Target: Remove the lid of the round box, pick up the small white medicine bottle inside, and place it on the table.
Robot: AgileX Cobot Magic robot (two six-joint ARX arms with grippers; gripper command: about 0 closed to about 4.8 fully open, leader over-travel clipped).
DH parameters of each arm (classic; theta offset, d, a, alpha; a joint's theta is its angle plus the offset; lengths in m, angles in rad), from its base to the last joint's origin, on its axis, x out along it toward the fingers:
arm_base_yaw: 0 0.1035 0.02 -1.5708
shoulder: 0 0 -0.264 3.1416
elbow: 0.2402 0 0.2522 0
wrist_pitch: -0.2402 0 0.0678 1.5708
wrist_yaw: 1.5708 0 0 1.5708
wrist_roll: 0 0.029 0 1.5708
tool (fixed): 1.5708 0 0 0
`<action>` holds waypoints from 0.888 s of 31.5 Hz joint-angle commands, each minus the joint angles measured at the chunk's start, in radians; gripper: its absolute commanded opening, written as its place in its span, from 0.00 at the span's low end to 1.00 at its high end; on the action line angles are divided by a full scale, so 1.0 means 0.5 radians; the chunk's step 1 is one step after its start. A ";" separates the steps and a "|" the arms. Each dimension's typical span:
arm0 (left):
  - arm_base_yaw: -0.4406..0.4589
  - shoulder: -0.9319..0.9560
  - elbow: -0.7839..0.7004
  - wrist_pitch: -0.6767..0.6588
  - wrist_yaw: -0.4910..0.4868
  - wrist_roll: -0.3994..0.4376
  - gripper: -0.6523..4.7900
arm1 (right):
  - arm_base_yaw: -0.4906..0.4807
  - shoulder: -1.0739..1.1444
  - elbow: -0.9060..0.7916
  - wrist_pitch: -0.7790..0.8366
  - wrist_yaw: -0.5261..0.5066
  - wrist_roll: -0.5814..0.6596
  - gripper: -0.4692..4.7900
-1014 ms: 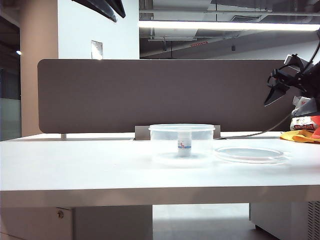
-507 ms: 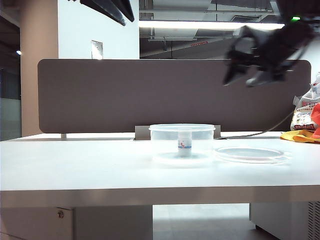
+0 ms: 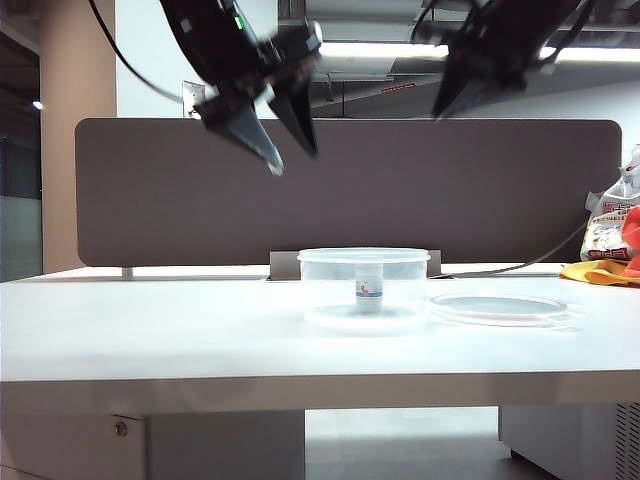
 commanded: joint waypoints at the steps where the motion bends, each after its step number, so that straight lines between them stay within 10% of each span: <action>1: -0.001 0.121 0.008 0.172 0.014 -0.041 0.64 | 0.002 -0.221 0.006 -0.136 0.002 -0.043 0.14; 7: -0.001 0.323 0.184 0.181 0.092 -0.148 0.77 | 0.004 -0.485 0.007 -0.434 0.000 -0.043 0.08; 28: -0.117 0.816 0.703 -0.015 0.185 -0.231 0.74 | 0.064 -0.643 0.007 -0.837 -0.006 -0.042 0.08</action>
